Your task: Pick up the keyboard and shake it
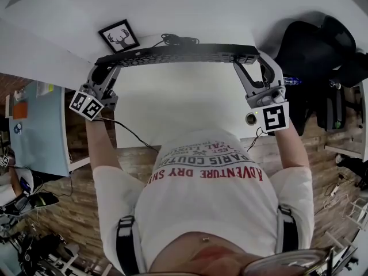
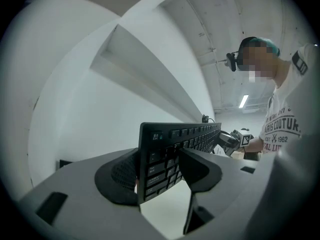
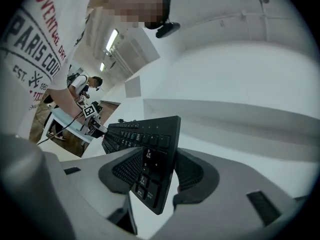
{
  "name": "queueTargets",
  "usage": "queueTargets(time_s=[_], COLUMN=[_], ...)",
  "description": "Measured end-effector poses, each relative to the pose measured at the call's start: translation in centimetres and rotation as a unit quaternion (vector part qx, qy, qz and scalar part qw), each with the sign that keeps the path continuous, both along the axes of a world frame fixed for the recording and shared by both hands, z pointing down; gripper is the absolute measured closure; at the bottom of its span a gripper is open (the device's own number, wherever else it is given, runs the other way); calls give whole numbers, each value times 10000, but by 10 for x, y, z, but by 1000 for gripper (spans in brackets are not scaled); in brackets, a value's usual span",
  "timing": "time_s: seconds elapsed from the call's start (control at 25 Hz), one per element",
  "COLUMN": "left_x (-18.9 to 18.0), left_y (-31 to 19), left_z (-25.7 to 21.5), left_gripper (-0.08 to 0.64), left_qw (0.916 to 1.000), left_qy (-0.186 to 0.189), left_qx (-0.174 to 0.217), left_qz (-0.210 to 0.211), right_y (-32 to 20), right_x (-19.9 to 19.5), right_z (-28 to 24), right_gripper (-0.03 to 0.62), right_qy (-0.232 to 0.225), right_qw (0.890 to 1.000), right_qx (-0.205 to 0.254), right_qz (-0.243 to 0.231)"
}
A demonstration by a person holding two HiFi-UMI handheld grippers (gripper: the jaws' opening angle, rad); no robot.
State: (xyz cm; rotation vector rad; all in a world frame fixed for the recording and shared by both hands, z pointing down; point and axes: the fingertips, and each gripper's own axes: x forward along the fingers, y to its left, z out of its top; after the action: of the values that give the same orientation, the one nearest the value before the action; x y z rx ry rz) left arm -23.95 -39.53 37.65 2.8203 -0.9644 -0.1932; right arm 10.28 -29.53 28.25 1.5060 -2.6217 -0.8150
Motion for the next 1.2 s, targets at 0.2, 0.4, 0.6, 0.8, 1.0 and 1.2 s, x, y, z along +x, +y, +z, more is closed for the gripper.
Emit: queueTargets(time_s=[0.2, 0.4, 0.6, 0.8, 1.0, 1.2], left_x=[-7, -8, -7, 2, 20, 50], left_y=[7, 15, 17, 17, 14, 8], left_z=[1, 4, 3, -15, -36, -53], left_gripper=[319, 319, 319, 319, 319, 319], left_qw=[9999, 9998, 9997, 9993, 9975, 9953], left_qy=[-30, -135, -210, -301, -485, -760], left_qx=[95, 90, 51, 172, 262, 208], left_qz=[42, 153, 103, -160, -438, -558], right_y=[8, 15, 11, -9, -33, -61], right_x=[-5, -8, -6, 12, 45, 80], right_z=[3, 4, 3, 3, 23, 46], right_gripper=[377, 377, 379, 379, 377, 373], right_qy=[339, 573, 347, -242, -603, -1236], right_qw=[9988, 9965, 9991, 9984, 9894, 9682], right_qx=[352, 604, 248, -508, -1313, -2165], right_qz=[37, 51, 4, -56, -109, -187])
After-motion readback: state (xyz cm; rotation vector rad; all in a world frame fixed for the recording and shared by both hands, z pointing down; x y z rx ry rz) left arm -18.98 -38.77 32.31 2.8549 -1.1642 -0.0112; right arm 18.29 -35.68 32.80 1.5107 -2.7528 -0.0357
